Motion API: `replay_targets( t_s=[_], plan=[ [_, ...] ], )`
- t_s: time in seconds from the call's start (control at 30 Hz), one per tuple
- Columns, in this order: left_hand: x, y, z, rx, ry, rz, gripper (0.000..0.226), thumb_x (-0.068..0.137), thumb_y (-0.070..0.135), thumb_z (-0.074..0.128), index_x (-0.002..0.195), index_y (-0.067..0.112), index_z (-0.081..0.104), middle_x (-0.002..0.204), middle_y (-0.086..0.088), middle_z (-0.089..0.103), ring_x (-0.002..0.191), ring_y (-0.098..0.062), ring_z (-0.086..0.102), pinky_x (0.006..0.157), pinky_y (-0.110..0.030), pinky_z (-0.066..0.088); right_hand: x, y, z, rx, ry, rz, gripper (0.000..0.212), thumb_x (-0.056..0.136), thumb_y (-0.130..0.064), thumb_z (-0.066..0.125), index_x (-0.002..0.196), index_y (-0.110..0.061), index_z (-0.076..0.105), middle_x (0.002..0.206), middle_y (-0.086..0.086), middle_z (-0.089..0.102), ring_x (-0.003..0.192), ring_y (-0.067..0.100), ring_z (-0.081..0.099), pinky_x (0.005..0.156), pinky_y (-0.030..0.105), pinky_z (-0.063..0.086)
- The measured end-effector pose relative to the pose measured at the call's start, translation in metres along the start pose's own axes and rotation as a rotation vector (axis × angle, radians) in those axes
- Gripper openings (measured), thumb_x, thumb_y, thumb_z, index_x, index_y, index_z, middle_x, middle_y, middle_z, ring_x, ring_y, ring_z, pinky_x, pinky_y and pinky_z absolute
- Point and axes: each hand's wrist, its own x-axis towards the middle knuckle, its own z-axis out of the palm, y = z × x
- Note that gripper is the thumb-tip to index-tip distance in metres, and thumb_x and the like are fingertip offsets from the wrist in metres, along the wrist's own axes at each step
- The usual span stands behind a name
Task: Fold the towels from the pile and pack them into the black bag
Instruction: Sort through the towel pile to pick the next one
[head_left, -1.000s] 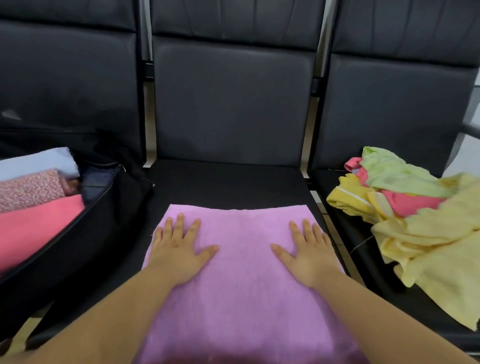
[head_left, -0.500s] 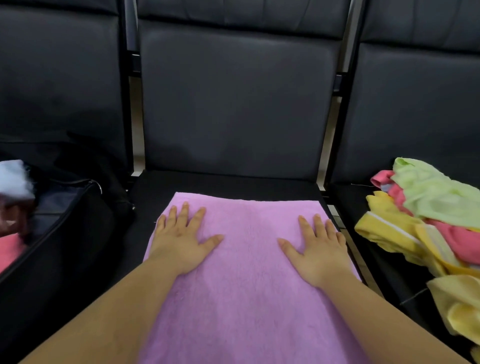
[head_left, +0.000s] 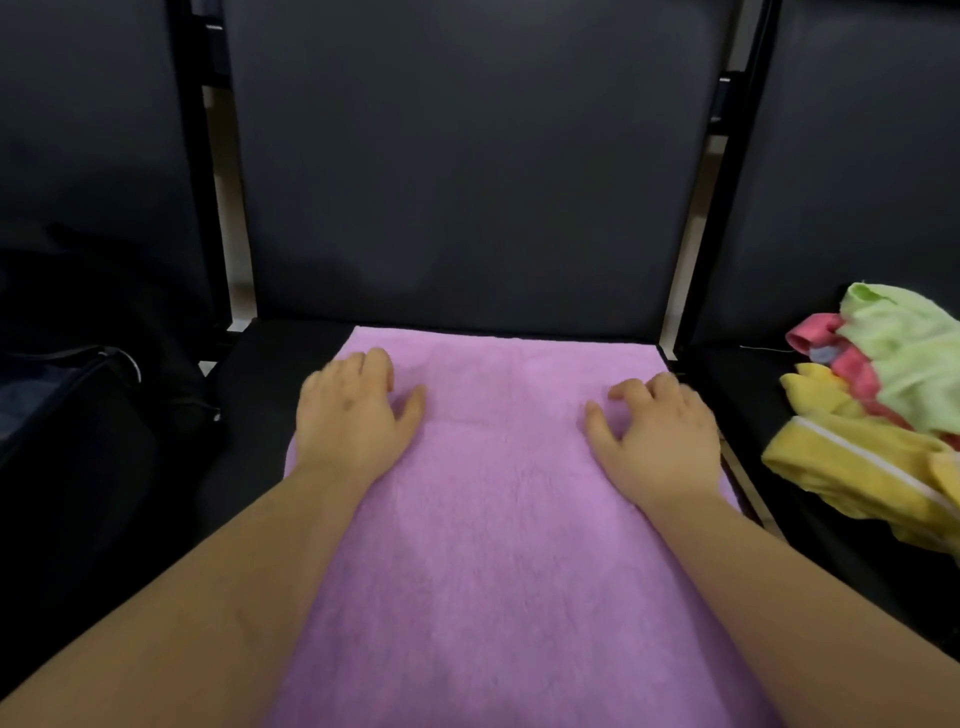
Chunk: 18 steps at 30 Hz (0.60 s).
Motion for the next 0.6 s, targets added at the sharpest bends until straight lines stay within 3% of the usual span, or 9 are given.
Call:
replay_targets(
  t_s=[0.07, 0.2, 0.3, 0.37, 0.5, 0.6],
  plan=[
    [0.0, 0.001, -0.002, 0.02, -0.15, -0.05, 0.034, 0.095, 0.046, 0.043, 0.081, 0.015, 0.048, 0.078, 0.0, 0.052, 0.078, -0.025, 0.053, 0.069, -0.031, 0.032, 0.001, 0.0, -0.004, 0.023, -0.162, 0.021, 0.048, 0.092, -0.052, 0.042, 0.124, -0.019, 0.055, 0.111, 0.007, 0.057, 0.101, 0.027, 0.054, 0.082, 0.034, 0.041],
    [-0.004, -0.004, -0.012, -0.007, -0.335, -0.021, 0.034, 0.097, 0.05, 0.036, 0.092, 0.018, 0.048, 0.097, 0.0, 0.058, 0.095, -0.023, 0.054, 0.082, -0.033, 0.036, -0.004, 0.005, -0.019, 0.014, -0.359, -0.012, 0.06, 0.094, -0.057, 0.038, 0.144, -0.024, 0.036, 0.134, 0.004, 0.045, 0.126, 0.023, 0.04, 0.104, 0.034, 0.032],
    [-0.013, 0.001, -0.038, 0.056, -0.53, -0.01, 0.045, 0.097, 0.053, 0.033, 0.119, 0.019, 0.052, 0.124, -0.002, 0.053, 0.117, -0.022, 0.049, 0.099, -0.033, 0.034, -0.018, 0.005, -0.043, 0.049, -0.489, -0.021, 0.067, 0.093, -0.058, 0.038, 0.151, -0.027, 0.023, 0.147, 0.002, 0.034, 0.138, 0.022, 0.028, 0.113, 0.033, 0.023],
    [-0.026, 0.005, -0.059, 0.149, -0.641, 0.037, 0.05, 0.098, 0.053, 0.03, 0.135, 0.024, 0.045, 0.137, -0.002, 0.044, 0.128, -0.022, 0.043, 0.107, -0.033, 0.031, -0.034, 0.006, -0.064, 0.083, -0.564, -0.045, 0.074, 0.093, -0.059, 0.041, 0.153, -0.028, 0.013, 0.155, 0.001, 0.025, 0.142, 0.022, 0.023, 0.115, 0.033, 0.02],
    [-0.065, 0.004, -0.099, 0.192, -0.651, 0.039, 0.046, 0.098, 0.045, 0.036, 0.139, 0.025, 0.042, 0.143, 0.0, 0.039, 0.131, -0.021, 0.039, 0.108, -0.033, 0.031, -0.073, 0.015, -0.092, 0.013, -0.599, -0.098, 0.08, 0.091, -0.06, 0.044, 0.153, -0.029, 0.006, 0.159, 0.001, 0.014, 0.146, 0.02, 0.017, 0.117, 0.035, 0.019],
    [-0.098, 0.001, -0.128, 0.182, -0.668, -0.13, 0.044, 0.098, 0.036, 0.042, 0.138, 0.019, 0.041, 0.14, -0.007, 0.038, 0.127, -0.027, 0.041, 0.104, -0.035, 0.036, -0.102, 0.028, -0.107, 0.004, -0.582, -0.03, 0.08, 0.089, -0.057, 0.051, 0.153, -0.026, 0.012, 0.159, 0.004, 0.015, 0.146, 0.022, 0.018, 0.116, 0.036, 0.022]
  ],
)
